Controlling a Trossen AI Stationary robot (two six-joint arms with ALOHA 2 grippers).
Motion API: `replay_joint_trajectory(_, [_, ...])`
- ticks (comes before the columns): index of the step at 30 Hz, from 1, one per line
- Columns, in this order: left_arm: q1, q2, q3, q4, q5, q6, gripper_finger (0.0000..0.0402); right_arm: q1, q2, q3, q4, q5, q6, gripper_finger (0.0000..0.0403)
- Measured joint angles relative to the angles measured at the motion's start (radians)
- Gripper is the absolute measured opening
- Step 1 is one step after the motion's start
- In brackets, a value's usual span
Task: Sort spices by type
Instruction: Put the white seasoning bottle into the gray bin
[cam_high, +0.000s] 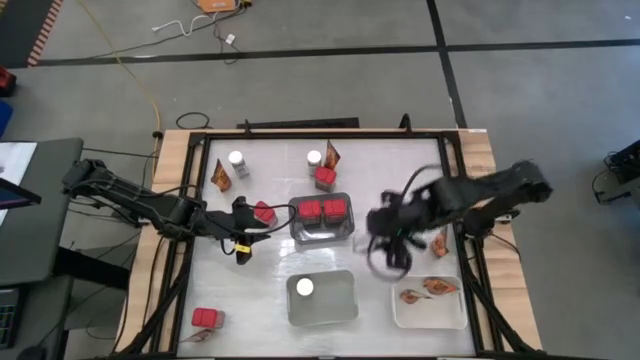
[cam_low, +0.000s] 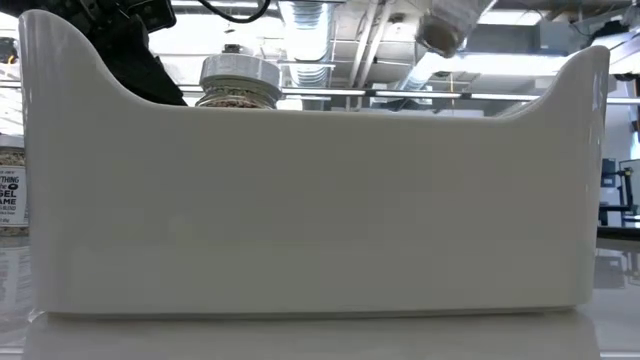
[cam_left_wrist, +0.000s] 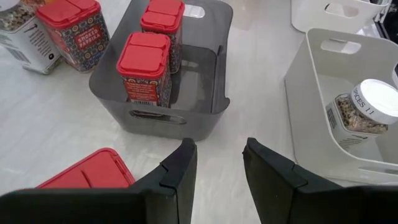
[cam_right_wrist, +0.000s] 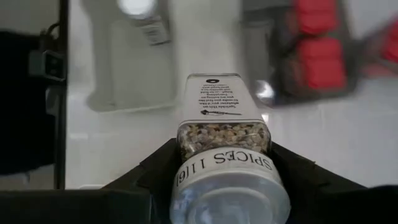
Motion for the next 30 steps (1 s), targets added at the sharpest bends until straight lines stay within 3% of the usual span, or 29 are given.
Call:
replay_joint_trajectory(6, [0.0, 0.0, 0.0, -0.001, 0.0, -0.002, 0.0126, 0.087, 0.264, 0.198, -0.017, 0.007, -0.026, 0.022])
replay_joint_trajectory(15, [0.0, 0.0, 0.0, -0.002, 0.0, -0.002, 0.0126, 0.077, 0.58, 0.45, -0.099, -0.015, -0.003, 0.022])
replay_joint_trajectory(22, [0.0, 0.0, 0.0, -0.002, 0.0, -0.002, 0.0126, 0.066, 0.719, 0.539, -0.112, -0.09, 0.001, 0.022])
replay_joint_trajectory(30, [0.0, 0.0, 0.0, -0.002, 0.0, -0.012, 0.0126, 0.065, 0.799, 0.578, -0.106, -0.097, 0.05, 0.022])
